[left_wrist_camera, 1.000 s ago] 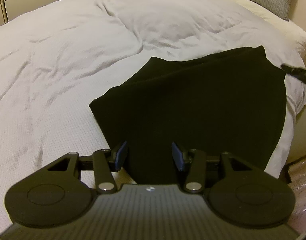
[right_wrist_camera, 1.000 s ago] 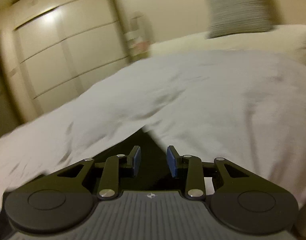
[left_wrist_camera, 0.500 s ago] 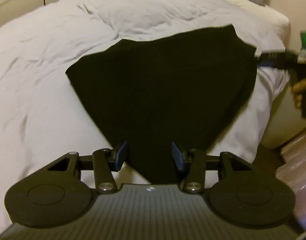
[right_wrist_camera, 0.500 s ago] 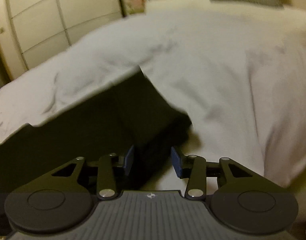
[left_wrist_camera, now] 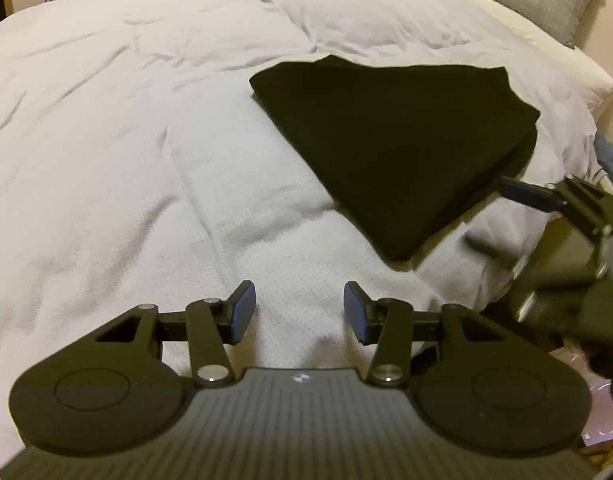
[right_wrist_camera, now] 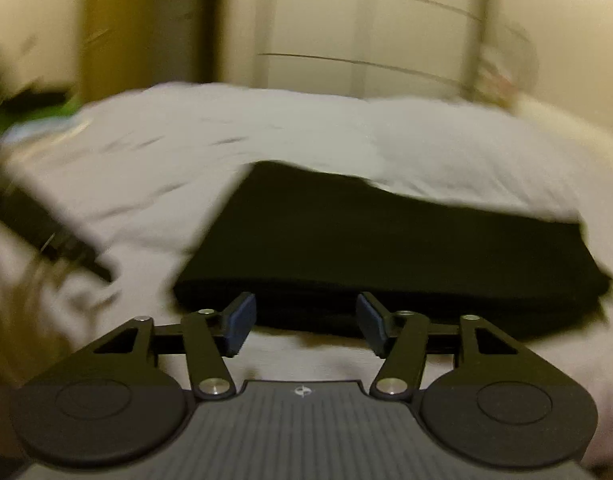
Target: Fold clothes
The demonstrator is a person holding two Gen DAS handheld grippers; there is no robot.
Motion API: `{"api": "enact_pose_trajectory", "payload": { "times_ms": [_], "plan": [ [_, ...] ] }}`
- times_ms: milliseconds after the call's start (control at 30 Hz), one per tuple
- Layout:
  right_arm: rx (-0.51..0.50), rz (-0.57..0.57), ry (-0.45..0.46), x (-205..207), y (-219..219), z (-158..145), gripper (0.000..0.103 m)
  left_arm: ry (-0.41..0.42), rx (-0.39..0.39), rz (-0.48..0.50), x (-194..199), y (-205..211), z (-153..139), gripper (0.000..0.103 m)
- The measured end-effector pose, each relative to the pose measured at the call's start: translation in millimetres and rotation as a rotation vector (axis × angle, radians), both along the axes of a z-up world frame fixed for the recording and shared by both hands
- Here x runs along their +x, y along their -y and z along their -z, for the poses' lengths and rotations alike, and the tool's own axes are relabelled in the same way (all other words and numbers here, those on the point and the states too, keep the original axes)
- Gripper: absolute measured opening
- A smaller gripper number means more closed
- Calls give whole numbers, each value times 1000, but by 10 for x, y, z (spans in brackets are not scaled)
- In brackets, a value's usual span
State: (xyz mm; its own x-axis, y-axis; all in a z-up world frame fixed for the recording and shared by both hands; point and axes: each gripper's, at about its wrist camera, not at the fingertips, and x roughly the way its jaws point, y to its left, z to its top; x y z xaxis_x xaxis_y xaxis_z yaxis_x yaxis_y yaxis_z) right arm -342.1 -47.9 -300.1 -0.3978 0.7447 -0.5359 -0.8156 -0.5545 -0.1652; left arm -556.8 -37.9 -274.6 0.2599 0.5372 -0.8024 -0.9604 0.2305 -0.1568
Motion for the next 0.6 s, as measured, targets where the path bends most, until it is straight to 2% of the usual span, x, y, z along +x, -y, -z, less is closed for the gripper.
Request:
{"api": "enact_pose_trajectory", "payload": {
  "times_ms": [33, 67, 133, 233, 300, 433, 533, 567, 600],
  "plan": [
    [36, -48, 40, -153, 63, 21, 77, 4, 5, 3, -8, 5, -12, 44],
    [77, -89, 86, -291, 127, 40, 89, 6, 7, 4, -19, 5, -10, 44],
    [145, -162, 188, -529, 182, 131, 89, 9, 2, 3, -31, -8, 11, 44],
    [199, -176, 334, -758, 123, 344, 78, 14, -6, 0, -42, -34, 43, 44],
    [212, -158, 394, -819, 58, 458, 72, 19, -9, 8, -40, -55, 59, 44],
    [228, -160, 433, -839, -17, 568, 72, 10, -18, 18, -23, -129, 103, 44],
    [287, -180, 498, -890, -59, 730, 71, 5, -24, 10, -19, -191, 121, 44],
    [285, -185, 490, -888, -89, 735, 63, 4, -25, 7, -22, -209, 121, 44],
    [274, -188, 469, -878, -125, 720, 45, 8, -26, 4, -27, -223, 107, 44]
  ]
}}
